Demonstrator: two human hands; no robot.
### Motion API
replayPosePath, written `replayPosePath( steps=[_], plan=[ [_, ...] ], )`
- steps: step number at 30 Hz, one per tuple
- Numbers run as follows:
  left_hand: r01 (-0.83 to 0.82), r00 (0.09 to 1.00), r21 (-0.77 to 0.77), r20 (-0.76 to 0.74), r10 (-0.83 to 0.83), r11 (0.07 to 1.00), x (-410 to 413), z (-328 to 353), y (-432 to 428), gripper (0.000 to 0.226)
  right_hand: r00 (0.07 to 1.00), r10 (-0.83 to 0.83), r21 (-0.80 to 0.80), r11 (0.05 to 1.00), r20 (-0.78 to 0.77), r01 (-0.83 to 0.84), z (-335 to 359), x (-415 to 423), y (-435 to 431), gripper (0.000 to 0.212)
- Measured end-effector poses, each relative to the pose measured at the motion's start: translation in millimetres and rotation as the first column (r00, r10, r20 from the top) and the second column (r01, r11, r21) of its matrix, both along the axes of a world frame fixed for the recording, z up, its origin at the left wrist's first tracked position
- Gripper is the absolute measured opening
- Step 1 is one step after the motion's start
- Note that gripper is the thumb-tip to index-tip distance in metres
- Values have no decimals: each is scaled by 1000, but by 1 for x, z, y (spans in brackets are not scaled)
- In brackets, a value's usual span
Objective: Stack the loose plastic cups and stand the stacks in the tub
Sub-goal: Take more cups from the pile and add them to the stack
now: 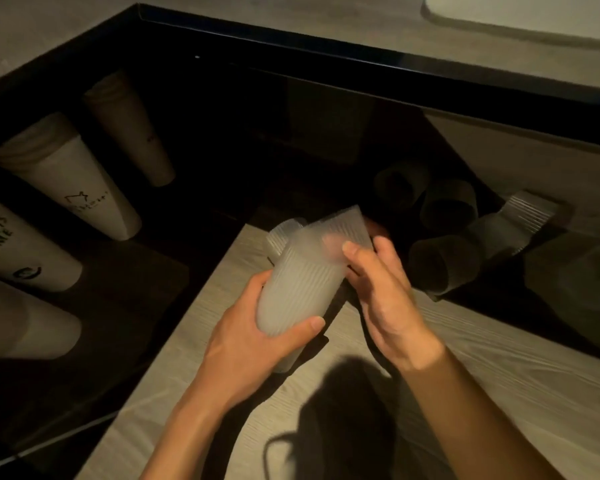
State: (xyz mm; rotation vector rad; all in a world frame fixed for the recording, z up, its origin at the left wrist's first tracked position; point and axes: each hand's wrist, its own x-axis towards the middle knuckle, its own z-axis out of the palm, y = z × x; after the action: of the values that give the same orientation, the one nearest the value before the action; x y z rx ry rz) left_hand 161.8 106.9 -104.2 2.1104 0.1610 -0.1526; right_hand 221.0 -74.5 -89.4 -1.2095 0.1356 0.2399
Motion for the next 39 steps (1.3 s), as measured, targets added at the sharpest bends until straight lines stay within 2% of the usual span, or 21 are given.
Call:
replayPosePath(
  steps=[2, 5, 7, 11, 14, 17, 19, 22, 25, 29, 33, 36, 39],
  plan=[
    [14, 1000, -37, 2, -14, 999, -1, 2, -2, 77, 1000, -27, 57, 998, 2, 27, -4, -2, 0, 51],
    [37, 999, -107, 10, -36, 994, -4, 4, -8, 73, 999, 33, 2, 999, 41, -33, -10, -5, 0, 51],
    [45, 999, -102, 14, -44, 994, -6, 3, -10, 76, 995, 71, -35, 997, 76, -68, -11, -6, -1, 52],
    [50, 999, -87, 13, -49, 995, -9, 0, -10, 78, 997, 29, 4, 1000, 66, -29, -14, -6, -6, 58],
    [46, 999, -69, 16, -45, 997, -12, -1, -8, 80, 992, 79, -45, 996, 102, -75, -13, -6, -8, 65],
    [26, 1000, -68, 15, -25, 997, -16, -2, -4, 79, 992, 80, -21, 997, 100, -78, -11, -6, -4, 69],
    [12, 1000, -84, 21, -10, 996, -18, 0, -3, 75, 985, 136, -33, 990, 102, -134, -13, -9, -1, 72],
    [-17, 999, -119, 29, 21, 993, -19, 5, 2, 64, 974, 190, -39, 982, 124, -186, -14, -13, 3, 70],
    [-4, 999, -76, 33, 7, 997, -21, 4, 10, 70, 965, 198, -38, 980, 174, -195, -15, -14, 5, 64],
    [-15, 999, -35, 42, 16, 999, -26, 1, 21, 71, 925, 284, -187, 952, 251, -241, -11, -13, 7, 49],
    [-40, 999, -18, 20, 40, 999, -31, -1, 29, 81, 922, 312, -319, 919, 231, -231, -11, -10, 11, 64],
    [-33, 999, 8, 17, 33, 999, -34, -1, 34, 79, 898, 335, -442, 877, 285, -187, -10, -3, 12, 47],
    [-34, 999, 51, 24, 33, 998, -36, -1, 39, 79, 837, 423, -584, 796, 348, -160, -4, 1, 9, 34]
  ],
)
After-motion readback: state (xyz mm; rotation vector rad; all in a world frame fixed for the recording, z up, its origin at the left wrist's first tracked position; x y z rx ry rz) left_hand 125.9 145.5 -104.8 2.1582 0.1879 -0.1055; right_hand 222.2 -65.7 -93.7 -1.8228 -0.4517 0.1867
